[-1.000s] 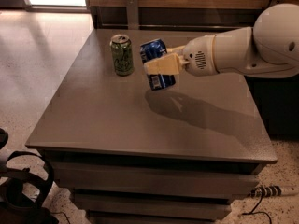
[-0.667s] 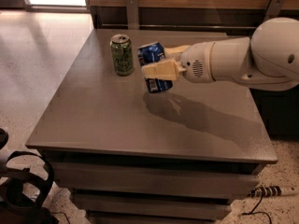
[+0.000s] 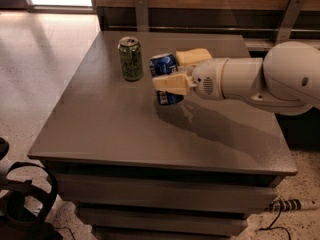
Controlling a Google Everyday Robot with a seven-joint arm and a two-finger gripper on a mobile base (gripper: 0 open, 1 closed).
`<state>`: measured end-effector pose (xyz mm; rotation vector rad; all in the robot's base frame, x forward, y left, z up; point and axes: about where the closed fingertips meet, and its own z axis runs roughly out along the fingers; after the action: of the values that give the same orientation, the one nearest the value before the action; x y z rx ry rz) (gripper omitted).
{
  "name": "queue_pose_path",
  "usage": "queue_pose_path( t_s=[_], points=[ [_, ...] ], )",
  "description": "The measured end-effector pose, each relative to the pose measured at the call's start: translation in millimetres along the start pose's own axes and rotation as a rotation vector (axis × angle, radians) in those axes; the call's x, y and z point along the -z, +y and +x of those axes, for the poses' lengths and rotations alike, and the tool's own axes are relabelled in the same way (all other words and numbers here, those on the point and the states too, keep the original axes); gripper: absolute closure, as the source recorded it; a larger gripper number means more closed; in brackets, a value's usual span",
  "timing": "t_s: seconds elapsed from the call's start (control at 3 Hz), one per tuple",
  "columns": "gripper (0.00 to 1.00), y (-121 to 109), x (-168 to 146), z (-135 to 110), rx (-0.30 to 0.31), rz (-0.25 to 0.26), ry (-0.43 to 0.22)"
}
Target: Place pepsi can upright
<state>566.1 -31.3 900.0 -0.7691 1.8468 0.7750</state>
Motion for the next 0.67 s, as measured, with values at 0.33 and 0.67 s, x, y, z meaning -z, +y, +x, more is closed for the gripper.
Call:
queue_pose_path(
  t_s=[0.33, 0.67],
  points=[
    [1.00, -9.4, -2.7, 9.7, 0.022, 0.014, -0.030],
    [1.00, -15.3, -3.2, 17.2, 0.068, 0.025, -0.054]
  ],
)
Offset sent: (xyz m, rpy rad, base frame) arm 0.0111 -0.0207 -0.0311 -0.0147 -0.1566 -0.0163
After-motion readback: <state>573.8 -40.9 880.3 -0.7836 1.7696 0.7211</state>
